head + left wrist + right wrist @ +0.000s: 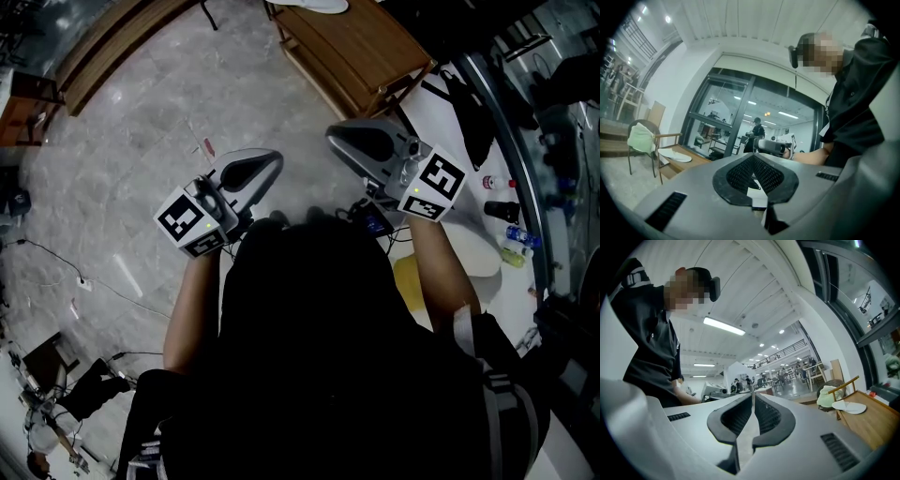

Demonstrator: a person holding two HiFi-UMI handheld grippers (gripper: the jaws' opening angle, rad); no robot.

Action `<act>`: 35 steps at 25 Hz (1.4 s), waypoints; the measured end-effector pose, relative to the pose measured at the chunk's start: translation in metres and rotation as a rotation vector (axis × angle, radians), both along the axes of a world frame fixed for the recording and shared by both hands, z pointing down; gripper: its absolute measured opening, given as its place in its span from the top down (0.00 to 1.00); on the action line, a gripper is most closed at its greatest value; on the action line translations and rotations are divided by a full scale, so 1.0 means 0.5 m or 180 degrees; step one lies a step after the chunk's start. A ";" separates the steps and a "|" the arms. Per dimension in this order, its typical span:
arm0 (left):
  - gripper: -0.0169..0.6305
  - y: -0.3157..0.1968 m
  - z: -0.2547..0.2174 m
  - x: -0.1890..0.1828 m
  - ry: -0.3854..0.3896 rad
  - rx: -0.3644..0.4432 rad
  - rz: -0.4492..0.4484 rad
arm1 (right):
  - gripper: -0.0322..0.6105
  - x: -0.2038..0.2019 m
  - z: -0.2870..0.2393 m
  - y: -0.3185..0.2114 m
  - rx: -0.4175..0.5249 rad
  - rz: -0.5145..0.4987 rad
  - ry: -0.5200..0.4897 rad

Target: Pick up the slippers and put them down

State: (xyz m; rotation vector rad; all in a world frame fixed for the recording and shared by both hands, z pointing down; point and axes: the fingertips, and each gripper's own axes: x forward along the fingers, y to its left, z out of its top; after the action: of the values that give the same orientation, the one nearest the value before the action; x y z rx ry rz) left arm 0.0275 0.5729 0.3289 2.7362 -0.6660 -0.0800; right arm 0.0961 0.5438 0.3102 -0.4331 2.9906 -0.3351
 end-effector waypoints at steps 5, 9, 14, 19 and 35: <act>0.95 -0.025 0.008 -0.002 -0.0053 -0.0033 -0.0012 | 0.90 0.000 0.011 -0.026 -0.0068 -0.0051 -0.0024; 0.95 -0.056 0.013 -0.016 -0.0070 0.0006 0.0038 | 0.90 -0.010 0.020 -0.055 -0.0094 -0.0038 -0.0026; 0.95 -0.131 0.022 -0.059 0.0008 0.0031 0.0027 | 0.90 -0.039 0.036 -0.119 -0.0091 0.0016 0.0054; 0.95 -0.232 0.023 -0.115 0.0117 -0.0003 0.0107 | 0.90 -0.096 0.045 -0.214 -0.0131 0.0080 0.0149; 0.95 -0.538 0.072 -0.338 0.0272 -0.0146 0.0177 | 0.90 -0.223 0.015 -0.529 -0.0099 0.0951 0.0331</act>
State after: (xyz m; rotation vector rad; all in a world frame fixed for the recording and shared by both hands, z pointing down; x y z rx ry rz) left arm -0.1415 0.3036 0.3649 2.6884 -0.5609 -0.1659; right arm -0.0154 0.2795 0.3177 -0.9132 2.9586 -0.3398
